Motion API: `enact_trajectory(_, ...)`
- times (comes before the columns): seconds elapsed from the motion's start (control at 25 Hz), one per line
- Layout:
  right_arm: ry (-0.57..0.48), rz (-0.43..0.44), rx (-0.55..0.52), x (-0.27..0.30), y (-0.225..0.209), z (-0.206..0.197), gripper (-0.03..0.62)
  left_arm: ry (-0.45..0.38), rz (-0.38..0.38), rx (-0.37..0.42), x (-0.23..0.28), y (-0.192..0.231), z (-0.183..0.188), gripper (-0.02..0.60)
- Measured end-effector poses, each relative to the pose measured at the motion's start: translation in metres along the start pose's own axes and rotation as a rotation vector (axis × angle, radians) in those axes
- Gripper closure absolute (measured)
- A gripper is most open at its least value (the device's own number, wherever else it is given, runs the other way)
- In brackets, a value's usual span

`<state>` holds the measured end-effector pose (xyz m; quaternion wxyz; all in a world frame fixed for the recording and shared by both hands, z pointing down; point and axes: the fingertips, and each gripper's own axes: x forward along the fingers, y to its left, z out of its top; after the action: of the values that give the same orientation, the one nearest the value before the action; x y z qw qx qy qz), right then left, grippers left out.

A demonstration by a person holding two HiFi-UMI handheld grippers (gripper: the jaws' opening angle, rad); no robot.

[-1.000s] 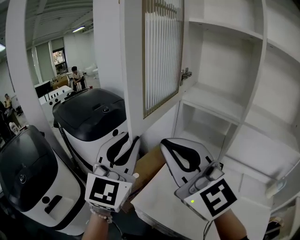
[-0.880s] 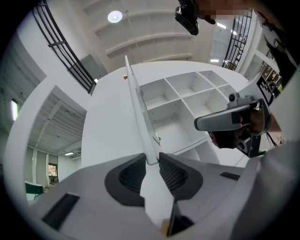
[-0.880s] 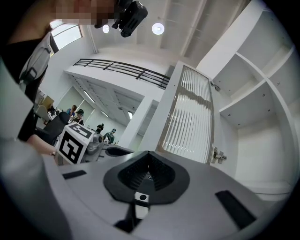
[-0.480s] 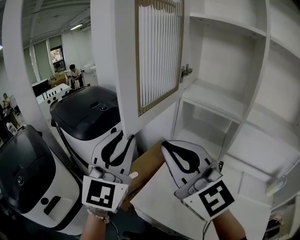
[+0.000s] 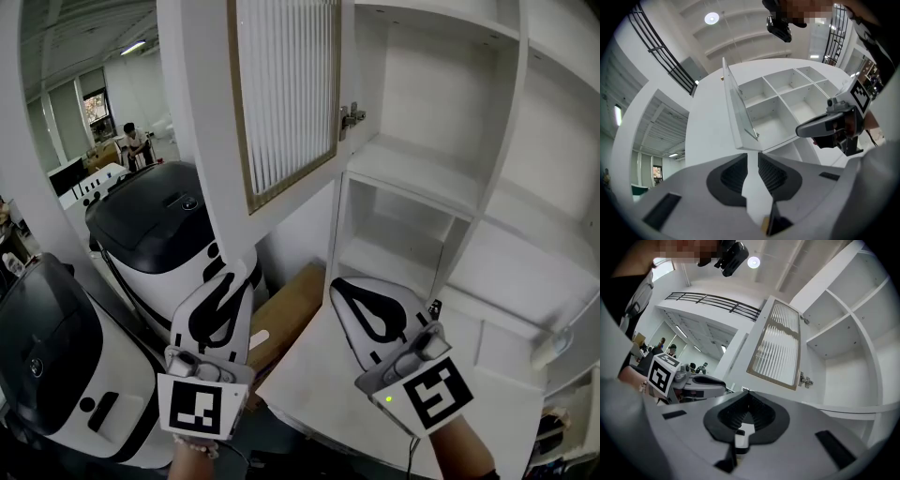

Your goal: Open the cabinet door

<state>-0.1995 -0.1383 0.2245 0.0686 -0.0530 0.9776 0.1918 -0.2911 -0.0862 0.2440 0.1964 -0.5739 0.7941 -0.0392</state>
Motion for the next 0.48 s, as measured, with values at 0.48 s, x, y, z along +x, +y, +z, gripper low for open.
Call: enact_trajectory(0.48, 0.095, -0.21, 0.003, -0.077, -0.031, -0.034, 0.592, -0.018, -0.273, -0.025, 0.018, -0.114, -0.003, 0.58)
